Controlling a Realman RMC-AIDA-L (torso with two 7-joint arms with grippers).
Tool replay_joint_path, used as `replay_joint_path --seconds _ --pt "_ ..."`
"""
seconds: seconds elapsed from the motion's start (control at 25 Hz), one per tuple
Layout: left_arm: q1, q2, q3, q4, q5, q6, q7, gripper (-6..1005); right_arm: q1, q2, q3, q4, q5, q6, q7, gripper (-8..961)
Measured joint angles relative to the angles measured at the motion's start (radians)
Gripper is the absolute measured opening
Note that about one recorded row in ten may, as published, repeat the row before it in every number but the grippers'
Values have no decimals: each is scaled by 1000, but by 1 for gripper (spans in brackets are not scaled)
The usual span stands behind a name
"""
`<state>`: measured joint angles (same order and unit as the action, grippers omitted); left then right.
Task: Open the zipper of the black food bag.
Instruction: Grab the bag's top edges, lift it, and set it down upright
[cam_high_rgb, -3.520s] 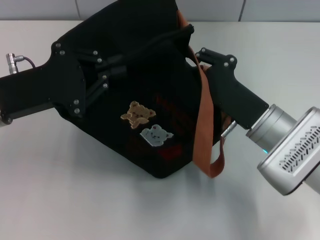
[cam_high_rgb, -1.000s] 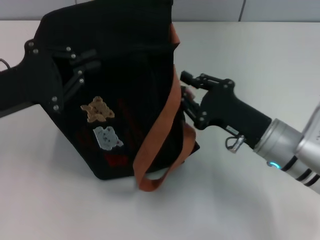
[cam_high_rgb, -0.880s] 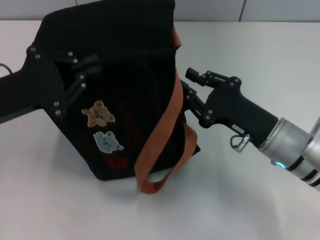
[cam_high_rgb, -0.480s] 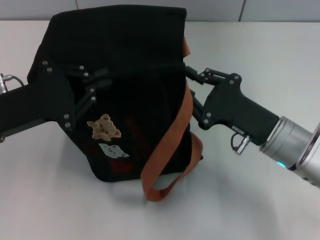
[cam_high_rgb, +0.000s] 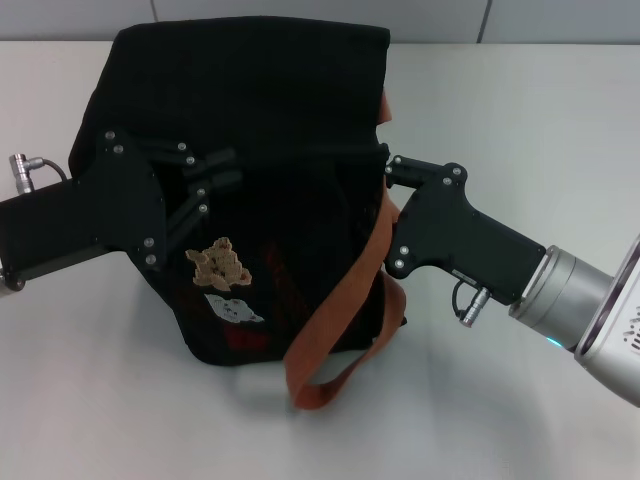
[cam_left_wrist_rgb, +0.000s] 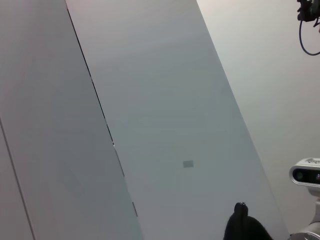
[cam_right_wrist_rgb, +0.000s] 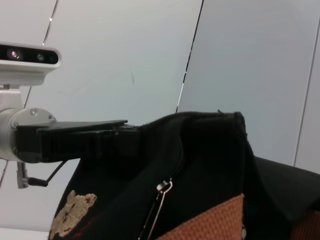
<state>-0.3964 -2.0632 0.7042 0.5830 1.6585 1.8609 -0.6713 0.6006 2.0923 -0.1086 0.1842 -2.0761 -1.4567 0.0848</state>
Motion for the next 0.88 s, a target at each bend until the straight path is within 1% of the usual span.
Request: replay_joint_path --seconds 0.2,0.24,0.28,0.48,0.8,0.88 --pt "0 0 0 -7 0 1 -2 73 2 0 20 9 6 5 -27 305" --pt "0 0 1 -12 0 2 -1 73 0 0 43 21 7 21 -82 305" --pt "0 0 1 -12 0 2 -1 73 0 0 43 21 7 21 -82 304" --pt "0 0 1 -22 1 4 1 73 -9 0 93 62 7 66 -211 284" --pt "1 -1 2 -23 1 1 1 73 -10 0 89 62 2 69 -217 232" --pt "1 -1 2 -23 1 1 1 73 -11 0 89 61 1 69 -217 233"
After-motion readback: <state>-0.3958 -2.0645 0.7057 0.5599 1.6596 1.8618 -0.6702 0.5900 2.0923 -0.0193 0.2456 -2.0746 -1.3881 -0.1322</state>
